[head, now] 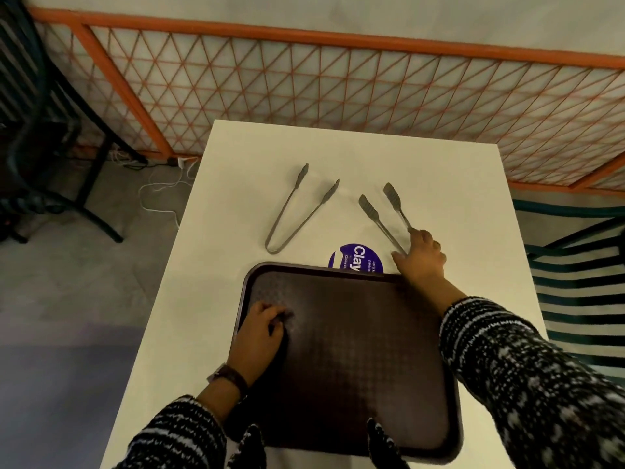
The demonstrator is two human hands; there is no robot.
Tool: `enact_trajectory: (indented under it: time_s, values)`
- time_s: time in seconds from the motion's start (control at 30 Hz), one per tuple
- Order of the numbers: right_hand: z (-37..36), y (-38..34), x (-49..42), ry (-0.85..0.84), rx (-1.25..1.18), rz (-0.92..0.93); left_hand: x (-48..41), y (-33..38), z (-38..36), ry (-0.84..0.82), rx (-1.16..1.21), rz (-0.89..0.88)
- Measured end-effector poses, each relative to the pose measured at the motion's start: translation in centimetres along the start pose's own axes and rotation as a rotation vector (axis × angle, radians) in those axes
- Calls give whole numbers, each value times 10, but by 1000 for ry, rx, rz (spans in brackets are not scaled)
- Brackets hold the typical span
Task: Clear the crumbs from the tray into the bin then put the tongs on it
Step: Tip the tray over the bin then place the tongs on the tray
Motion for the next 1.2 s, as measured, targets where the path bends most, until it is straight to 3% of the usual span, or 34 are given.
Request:
enact_trajectory:
  time_s: [0.17, 0.33, 0.47, 0.7, 0.93, 1.2]
  values:
    - [-16, -2, -27, -65, 50, -57, -16, 4, 10, 59, 29, -29]
    - [-19, 6, -40, -72, 58, -24, -34, 0, 9, 12, -8, -43]
    - [-12, 8, -29, 36, 58, 15, -54, 9, 13, -15, -30, -113]
    - [-25, 14, 40, 186, 22, 175, -116, 28, 44, 129, -98, -176]
    - [-74, 37, 143, 178, -95, 117, -177, 32, 47, 168, -137, 83]
    - [-124, 49, 217, 134, -113, -22, -198, 32, 35, 160, -269, 114]
Point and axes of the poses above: each hand's wrist, its own x-axis away from the middle knuckle, its own z-axis out of the back of the hand, y = z × x, the point moved 3 cm from there along -x, towards the middle knuckle, and after that the axes turned 10 degrees about -y, right-handed, at the moved point
